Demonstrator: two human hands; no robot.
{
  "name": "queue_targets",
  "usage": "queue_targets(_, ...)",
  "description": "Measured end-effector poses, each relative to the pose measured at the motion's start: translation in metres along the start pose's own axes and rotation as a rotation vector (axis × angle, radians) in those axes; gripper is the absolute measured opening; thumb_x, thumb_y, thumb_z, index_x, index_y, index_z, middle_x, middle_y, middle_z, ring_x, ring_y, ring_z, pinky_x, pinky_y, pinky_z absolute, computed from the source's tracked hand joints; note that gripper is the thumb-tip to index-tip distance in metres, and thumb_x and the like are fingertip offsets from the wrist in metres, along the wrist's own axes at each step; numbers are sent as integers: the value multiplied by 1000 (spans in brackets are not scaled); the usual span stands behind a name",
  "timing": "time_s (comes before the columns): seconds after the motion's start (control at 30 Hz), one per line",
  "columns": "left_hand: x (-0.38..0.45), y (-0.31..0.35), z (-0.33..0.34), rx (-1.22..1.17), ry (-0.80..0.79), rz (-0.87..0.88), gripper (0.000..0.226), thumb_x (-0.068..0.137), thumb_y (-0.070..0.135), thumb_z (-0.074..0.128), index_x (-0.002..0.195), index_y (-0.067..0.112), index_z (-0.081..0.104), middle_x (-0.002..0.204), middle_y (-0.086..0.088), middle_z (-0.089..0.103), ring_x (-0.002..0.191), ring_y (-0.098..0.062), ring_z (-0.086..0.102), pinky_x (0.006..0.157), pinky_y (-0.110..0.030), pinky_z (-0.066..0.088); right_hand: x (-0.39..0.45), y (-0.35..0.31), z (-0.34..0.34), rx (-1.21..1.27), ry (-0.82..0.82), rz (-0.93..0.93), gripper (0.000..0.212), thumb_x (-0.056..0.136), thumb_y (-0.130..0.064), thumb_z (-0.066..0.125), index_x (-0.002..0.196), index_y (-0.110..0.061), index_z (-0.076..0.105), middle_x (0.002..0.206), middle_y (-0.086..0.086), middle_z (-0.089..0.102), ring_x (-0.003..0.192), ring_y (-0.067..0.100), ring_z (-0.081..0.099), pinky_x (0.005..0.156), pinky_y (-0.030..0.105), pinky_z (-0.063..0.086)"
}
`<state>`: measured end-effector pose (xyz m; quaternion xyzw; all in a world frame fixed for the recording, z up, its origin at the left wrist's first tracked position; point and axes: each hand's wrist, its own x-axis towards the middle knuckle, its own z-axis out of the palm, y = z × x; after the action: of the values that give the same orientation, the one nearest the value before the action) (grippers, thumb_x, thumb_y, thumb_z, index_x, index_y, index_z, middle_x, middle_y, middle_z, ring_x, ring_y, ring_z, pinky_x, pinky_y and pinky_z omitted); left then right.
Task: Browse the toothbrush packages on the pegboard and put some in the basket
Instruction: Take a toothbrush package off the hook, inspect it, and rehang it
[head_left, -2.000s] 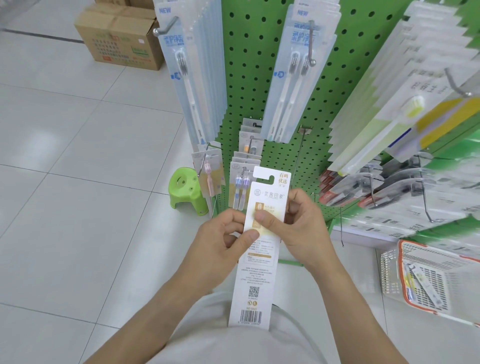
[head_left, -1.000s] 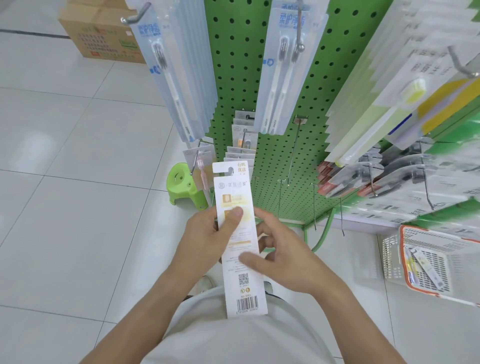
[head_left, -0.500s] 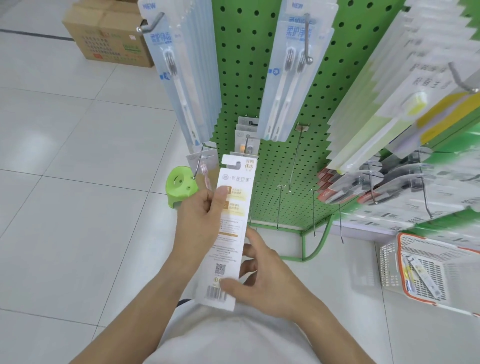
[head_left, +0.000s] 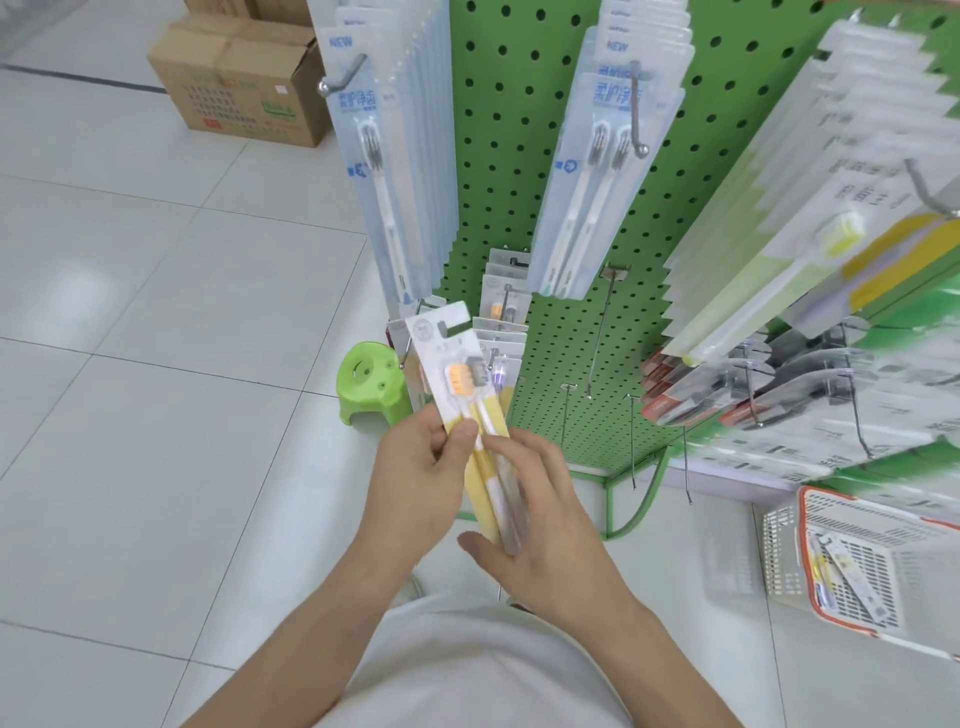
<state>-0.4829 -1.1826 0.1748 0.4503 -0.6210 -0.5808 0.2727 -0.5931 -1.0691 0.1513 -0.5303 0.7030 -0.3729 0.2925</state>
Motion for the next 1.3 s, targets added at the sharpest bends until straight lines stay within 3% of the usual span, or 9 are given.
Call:
queue_targets(0.1, 0, -2, -5, -83, -34, -50, 10, 97, 17, 65, 100, 17, 75, 86, -8, 79, 87, -43, 71, 84, -60, 56, 0, 4, 1, 93, 44, 44, 68, 82, -28, 83, 135, -45, 44, 132, -26, 41, 115, 3, 54, 90, 20, 50)
queue_targets(0.23, 8, -1, -6, -147, 39, -38, 26, 91, 0, 69, 110, 17, 68, 93, 2, 79, 78, -13, 75, 75, -31, 61, 3, 10, 4, 79, 27, 117, 80, 84, -28, 82, 142, -50, 31, 129, -24, 43, 105, -1, 53, 85, 12, 45)
queue_targets(0.3, 13, -3, -2, -154, 51, -16, 31, 90, 2, 70, 113, 21, 64, 94, 2, 78, 72, -7, 73, 65, -18, 55, 4, 14, 8, 62, 16, 151, 86, 85, -32, 81, 148, -47, 25, 133, -21, 43, 104, -7, 51, 88, 11, 44)
queue_targets(0.4, 20, -5, 5, -95, 29, 26, 25, 94, 13, 68, 118, 19, 64, 96, 3, 77, 81, -10, 74, 68, -13, 52, 5, 18, 10, 43, 7, 170, 91, 83, -38, 81, 151, -45, 21, 135, -19, 44, 103, -14, 47, 94, 18, 45)
queue_targets(0.53, 27, -13, 10, -17, -4, 41, 21, 98, 15, 63, 111, 30, 62, 93, 13, 76, 89, -3, 72, 74, -11, 50, 8, 23, 13, 102, 53, 197, 83, 94, -38, 69, 154, -36, 12, 98, -19, 57, 85, 6, 62, 72, 18, 51)
queue_targets(0.67, 29, -19, 14, 43, -31, 42, 21, 101, 12, 58, 118, 24, 59, 96, 16, 71, 83, 12, 66, 71, -4, 45, 23, 25, 4, 114, 106, 189, 67, 102, -25, 59, 155, -26, 19, 99, -27, 57, 73, 8, 66, 65, 19, 53)
queue_targets(0.87, 35, -30, 19, 74, -51, 31, 21, 103, 21, 55, 123, 26, 60, 106, 12, 73, 99, 0, 67, 86, -22, 50, 52, 21, -12, 110, 194, 117, 75, 99, -7, 56, 150, -49, 20, 97, -14, 59, 61, 12, 61, 55, 16, 44)
queue_targets(1.1, 35, -35, 16, 127, -44, 56, 26, 105, 30, 50, 129, 32, 58, 113, 17, 72, 106, -3, 66, 92, -32, 51, 69, 29, -10, -70, 149, 73, 67, 99, -10, 52, 153, -42, 31, 107, -16, 52, 65, 4, 52, 60, 14, 33)
queue_targets(1.3, 33, -35, 14, 282, -44, 75, 22, 105, 30, 47, 125, 32, 57, 93, 17, 70, 85, -1, 65, 73, -21, 49, 71, 35, -2, -100, 138, 74, 67, 98, -12, 53, 153, -42, 29, 101, -11, 60, 66, 3, 53, 63, 25, 39)
